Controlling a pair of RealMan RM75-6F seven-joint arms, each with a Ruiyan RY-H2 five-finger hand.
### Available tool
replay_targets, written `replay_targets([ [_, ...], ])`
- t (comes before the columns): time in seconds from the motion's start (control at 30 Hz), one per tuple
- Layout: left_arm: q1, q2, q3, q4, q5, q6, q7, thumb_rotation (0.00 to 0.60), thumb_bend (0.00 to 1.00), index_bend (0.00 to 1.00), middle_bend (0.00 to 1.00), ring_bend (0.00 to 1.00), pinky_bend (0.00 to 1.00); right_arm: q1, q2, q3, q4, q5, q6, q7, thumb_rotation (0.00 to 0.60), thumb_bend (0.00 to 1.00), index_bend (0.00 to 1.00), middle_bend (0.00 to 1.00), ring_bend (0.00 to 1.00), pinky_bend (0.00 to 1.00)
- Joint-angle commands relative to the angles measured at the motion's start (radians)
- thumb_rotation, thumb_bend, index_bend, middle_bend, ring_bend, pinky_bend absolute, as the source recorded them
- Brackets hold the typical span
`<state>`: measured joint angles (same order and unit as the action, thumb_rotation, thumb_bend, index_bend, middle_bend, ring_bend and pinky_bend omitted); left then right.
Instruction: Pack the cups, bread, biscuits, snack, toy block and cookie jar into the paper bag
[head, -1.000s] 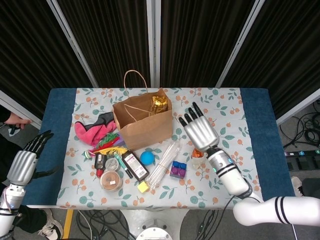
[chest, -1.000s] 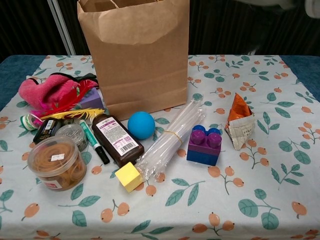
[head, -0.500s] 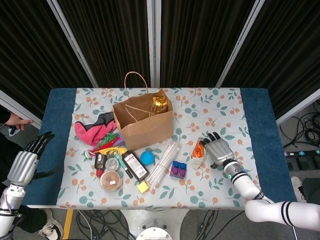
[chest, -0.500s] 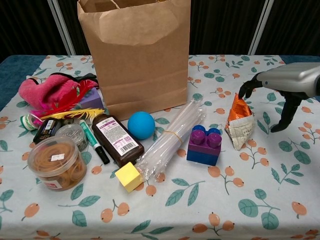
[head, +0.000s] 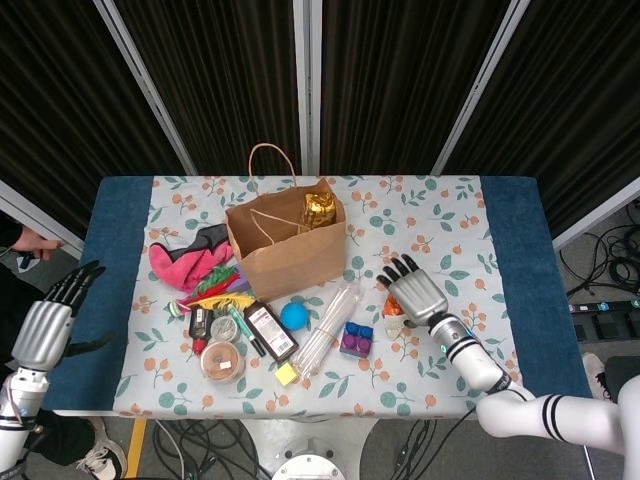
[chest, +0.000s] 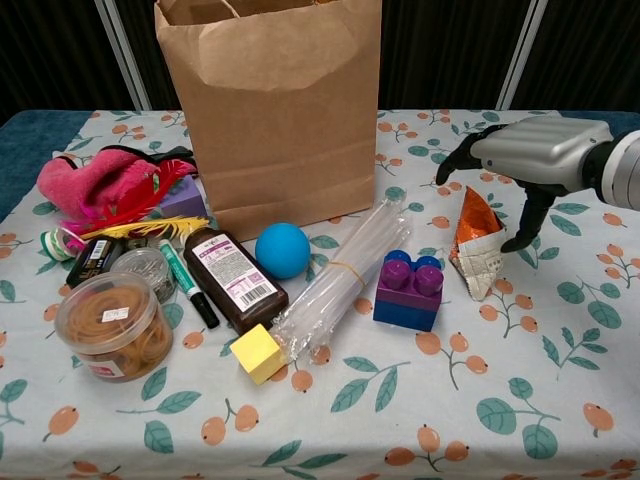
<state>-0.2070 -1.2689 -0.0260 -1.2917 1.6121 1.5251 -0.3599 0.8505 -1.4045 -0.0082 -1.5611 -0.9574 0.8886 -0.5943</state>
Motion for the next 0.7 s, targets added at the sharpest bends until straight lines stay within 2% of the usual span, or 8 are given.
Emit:
replay_targets([
  [0.03, -0.002, -0.003, 0.001, 0.004, 0.0, -0.004, -0.004, 0.6, 0.19, 0.14, 0.18, 0.13, 0.21, 0.002, -0.019, -0.017, 0.026, 0.047, -0.034, -0.027, 0.6, 0.0, 0.17, 0.13, 0.0, 0.0],
  [0.13, -0.001, -0.003, 0.002, 0.004, 0.0, -0.004, -0.009, 0.6, 0.19, 0.14, 0.18, 0.13, 0.21, 0.004, -0.028, -0.027, 0.031, 0.061, -0.044, -0.046, 0.6, 0.0, 0.17, 0.16, 0.0, 0.0],
  [0.23, 0.0, -0.001, 0.0, 0.005, -0.004, -0.002, -0.013, 0.6, 0.19, 0.14, 0.18, 0.13, 0.21, 0.001, -0.037, -0.032, 0.034, 0.064, -0.034, -0.061, 0.6, 0.0, 0.23, 0.22, 0.05, 0.0],
  [0.3, 0.0, -0.001, -0.001, 0.005, -0.005, -0.004, -0.014, 0.6, 0.19, 0.14, 0.18, 0.13, 0.21, -0.005, -0.049, -0.031, 0.043, 0.057, -0.014, -0.069, 0.6, 0.0, 0.3, 0.27, 0.1, 0.0],
  [0.4, -0.001, -0.001, 0.0, 0.003, -0.003, -0.004, -0.012, 0.6, 0.19, 0.14, 0.18, 0.13, 0.21, -0.019, -0.07, -0.023, 0.058, 0.037, 0.03, -0.071, 0.6, 0.01, 0.46, 0.37, 0.23, 0.03],
  [0.5, 0.0, 0.0, 0.002, 0.0, -0.002, -0.003, -0.01, 0.6, 0.19, 0.14, 0.18, 0.13, 0.21, -0.039, -0.084, -0.007, 0.068, -0.02, 0.092, -0.05, 0.6, 0.08, 0.64, 0.5, 0.37, 0.12],
  [0.57, 0.0, 0.002, 0.001, -0.003, -0.002, -0.002, -0.01, 0.6, 0.19, 0.14, 0.18, 0.13, 0.21, -0.051, -0.085, 0.006, 0.063, -0.053, 0.129, -0.033, 0.6, 0.12, 0.73, 0.57, 0.44, 0.17],
  [0.7, 0.0, 0.007, 0.001, -0.013, 0.0, 0.0, -0.007, 0.6, 0.19, 0.14, 0.18, 0.13, 0.21, -0.058, -0.024, 0.052, -0.018, -0.112, 0.192, -0.012, 0.6, 0.15, 0.77, 0.6, 0.47, 0.19],
])
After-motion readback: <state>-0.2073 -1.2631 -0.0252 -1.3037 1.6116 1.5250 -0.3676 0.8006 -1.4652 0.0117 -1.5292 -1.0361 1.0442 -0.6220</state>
